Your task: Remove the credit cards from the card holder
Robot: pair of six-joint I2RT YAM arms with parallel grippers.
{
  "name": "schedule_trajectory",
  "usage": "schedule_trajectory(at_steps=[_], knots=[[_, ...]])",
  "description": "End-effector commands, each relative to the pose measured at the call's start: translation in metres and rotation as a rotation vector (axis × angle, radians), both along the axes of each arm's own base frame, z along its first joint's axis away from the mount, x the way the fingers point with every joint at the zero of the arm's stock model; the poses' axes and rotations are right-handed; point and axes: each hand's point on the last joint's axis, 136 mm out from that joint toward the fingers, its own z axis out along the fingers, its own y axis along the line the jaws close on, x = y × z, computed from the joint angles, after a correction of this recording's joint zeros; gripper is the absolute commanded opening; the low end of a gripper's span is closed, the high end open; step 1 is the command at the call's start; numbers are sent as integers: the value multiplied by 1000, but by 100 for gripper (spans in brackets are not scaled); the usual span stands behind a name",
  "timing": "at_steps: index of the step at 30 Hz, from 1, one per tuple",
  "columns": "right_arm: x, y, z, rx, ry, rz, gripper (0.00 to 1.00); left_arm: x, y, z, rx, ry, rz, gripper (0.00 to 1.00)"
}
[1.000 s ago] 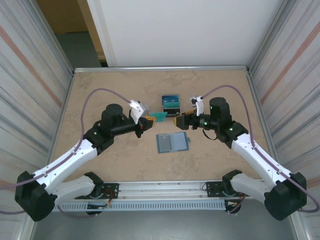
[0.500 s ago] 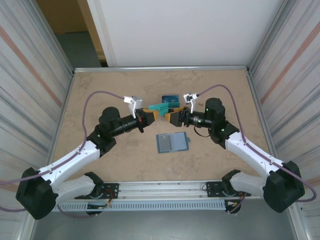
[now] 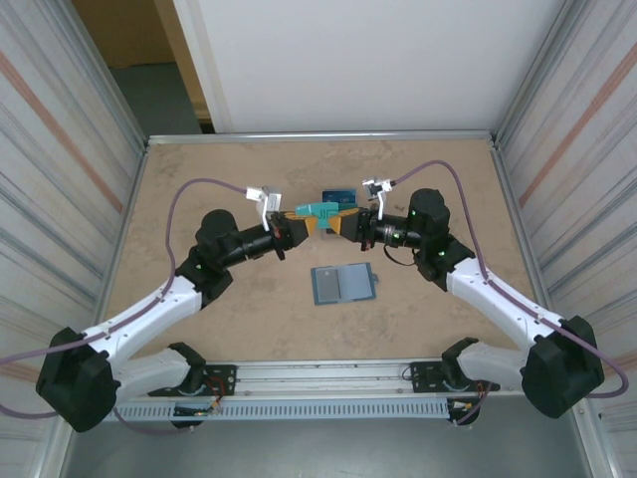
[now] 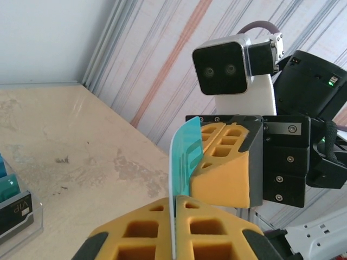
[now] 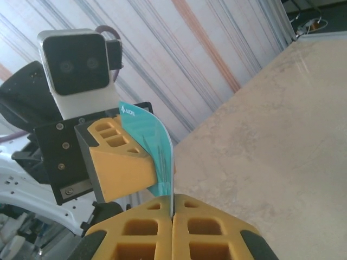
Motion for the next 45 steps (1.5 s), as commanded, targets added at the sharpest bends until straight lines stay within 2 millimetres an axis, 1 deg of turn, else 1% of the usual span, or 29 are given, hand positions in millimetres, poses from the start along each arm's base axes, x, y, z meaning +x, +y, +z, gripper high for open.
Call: schedule_trajectory(at_steps=[1, 3, 5, 6, 8, 11, 12, 14, 17, 20, 24, 30, 31, 32, 33, 35, 37, 38, 39, 40, 41, 42, 43, 45], knots=[[-15, 0, 21, -15, -102, 29, 0, -1, 6, 8, 22, -33, -7, 26], [-16, -5, 15, -67, -100, 3, 0, 0, 15, 10, 78, -73, 18, 43], [-19, -10, 10, -108, -103, -9, 0, -2, 22, 16, 150, -133, 25, 57], [-22, -13, 8, -129, -107, -12, 0, -4, 25, 19, 198, -168, 18, 63], [-26, -18, 6, -163, -117, -19, 0, -9, 29, 24, 291, -231, -3, 70], [-32, -21, -1, -213, -118, -2, 0, -14, 30, 30, 404, -293, -47, 71], [-38, -24, 7, -206, -143, 5, 0, -14, 29, 31, 433, -301, -66, 72], [-44, -26, 7, -215, -152, 24, 0, -15, 25, 32, 482, -314, -121, 72], [-49, -26, 10, -222, -161, 45, 0, -15, 14, 34, 503, -319, -214, 70], [-52, -27, 10, -223, -166, 51, 0, -21, 2, 34, 484, -318, -326, 67], [-54, -27, 9, -223, -168, 64, 0, -28, -8, 27, 461, -293, -437, 62], [-54, -25, 10, -224, -169, 79, 0, -37, -17, 7, 516, -299, -526, 62], [-55, -25, 10, -224, -171, 82, 0, -36, -18, 5, 523, -297, -530, 61], [-55, -25, 10, -224, -171, 81, 0, -36, -19, 3, 526, -294, -538, 58], [-54, -25, 9, -226, -167, 80, 0, -36, -20, 1, 528, -285, -545, 52], [-53, -25, 10, -226, -170, 75, 0, -35, -22, -1, 530, -285, -557, 31], [-53, -26, 9, -229, -169, 68, 0, -33, -24, -3, 534, -291, -560, 7], [-52, -27, 10, -232, -172, 57, 0, -30, -25, -4, 540, -292, -554, 0], [-50, -29, 8, -241, -168, 38, 2, -26, -25, -5, 550, -296, -544, 0], [-46, -32, 8, -251, -167, 5, 11, -22, -25, -7, 565, -305, -532, 0], [-42, -36, 6, -262, -162, -27, 21, -18, -26, -8, 579, -320, -521, 0], [-37, -41, 5, -274, -158, -68, 38, -11, -26, -11, 604, -337, -500, 0], [-32, -47, 4, -289, -151, -109, 51, -3, -26, -15, 634, -358, -477, 0], [-26, -58, 3, -308, -137, -175, 66, 15, -24, -22, 694, -392, -431, 0]])
